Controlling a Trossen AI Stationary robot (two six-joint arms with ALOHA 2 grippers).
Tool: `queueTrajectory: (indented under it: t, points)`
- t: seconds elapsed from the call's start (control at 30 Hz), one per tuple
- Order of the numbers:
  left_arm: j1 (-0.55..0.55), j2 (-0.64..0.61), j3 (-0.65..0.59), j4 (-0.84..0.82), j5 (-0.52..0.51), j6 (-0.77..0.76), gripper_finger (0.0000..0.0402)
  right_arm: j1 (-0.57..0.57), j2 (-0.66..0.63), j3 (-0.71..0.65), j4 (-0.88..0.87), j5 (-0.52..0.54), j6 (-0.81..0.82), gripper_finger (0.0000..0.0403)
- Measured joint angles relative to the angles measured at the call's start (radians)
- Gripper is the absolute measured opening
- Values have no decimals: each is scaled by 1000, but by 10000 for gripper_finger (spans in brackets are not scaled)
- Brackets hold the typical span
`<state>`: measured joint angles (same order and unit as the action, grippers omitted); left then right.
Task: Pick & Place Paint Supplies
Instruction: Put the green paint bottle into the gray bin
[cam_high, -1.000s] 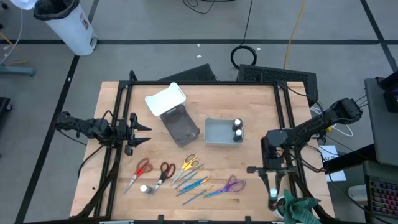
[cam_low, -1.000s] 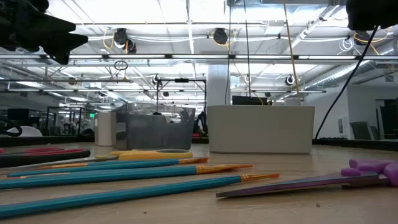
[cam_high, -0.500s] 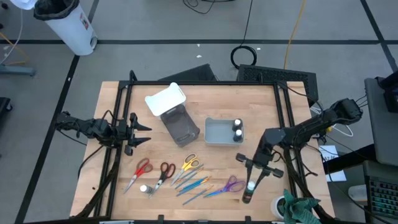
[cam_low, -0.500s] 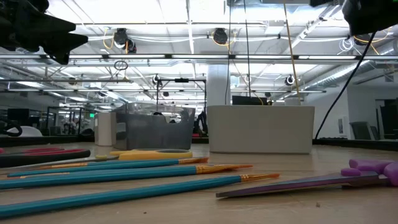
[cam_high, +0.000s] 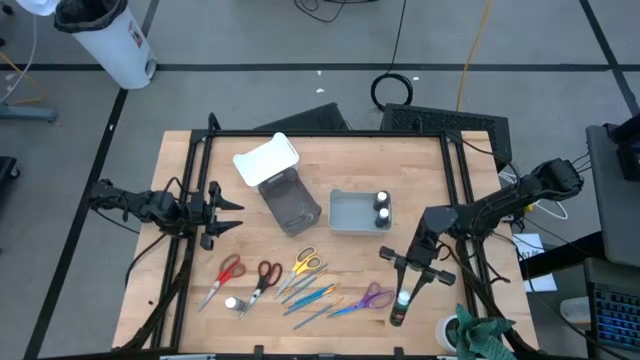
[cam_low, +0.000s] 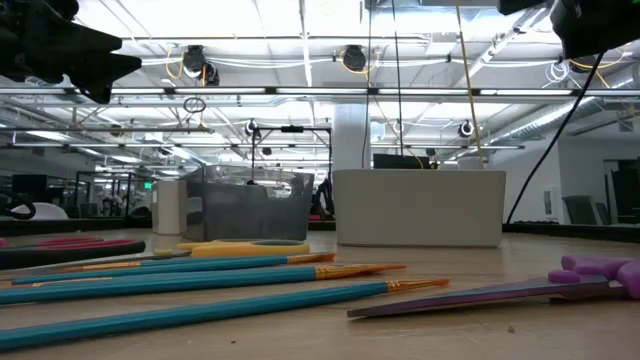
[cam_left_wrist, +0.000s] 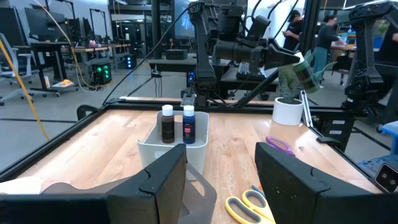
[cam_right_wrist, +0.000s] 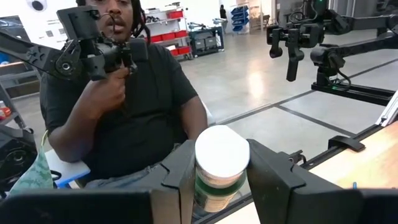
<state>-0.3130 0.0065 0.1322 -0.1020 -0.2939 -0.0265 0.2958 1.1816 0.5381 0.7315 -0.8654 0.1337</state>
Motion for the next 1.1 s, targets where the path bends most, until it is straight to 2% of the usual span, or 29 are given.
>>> queueTrajectory:
  t: [0.33, 0.4, 0.57, 0.67, 0.87, 1.0, 1.1]
  points:
    - [0, 0, 0, 0, 0, 0, 200, 0, 0, 0, -6, 2, -3, 105]
    - [0, 0, 0, 0, 0, 0, 200, 0, 0, 0, -11, 51, -4, 105]
    - [0, 0, 0, 0, 0, 0, 200, -2, 0, 0, -44, 490, -33, 105]
    - [0, 0, 0, 0, 0, 0, 200, -1, 0, 0, -102, 698, -81, 105]
    - [0, 0, 0, 0, 0, 0, 200, 0, 0, 0, -151, 1024, -128, 105]
    - [0, 0, 0, 0, 0, 0, 200, 0, 0, 0, -87, 1239, -184, 105]
    - [0, 0, 0, 0, 0, 0, 200, -21, 0, 12, -5, 1314, -296, 105]
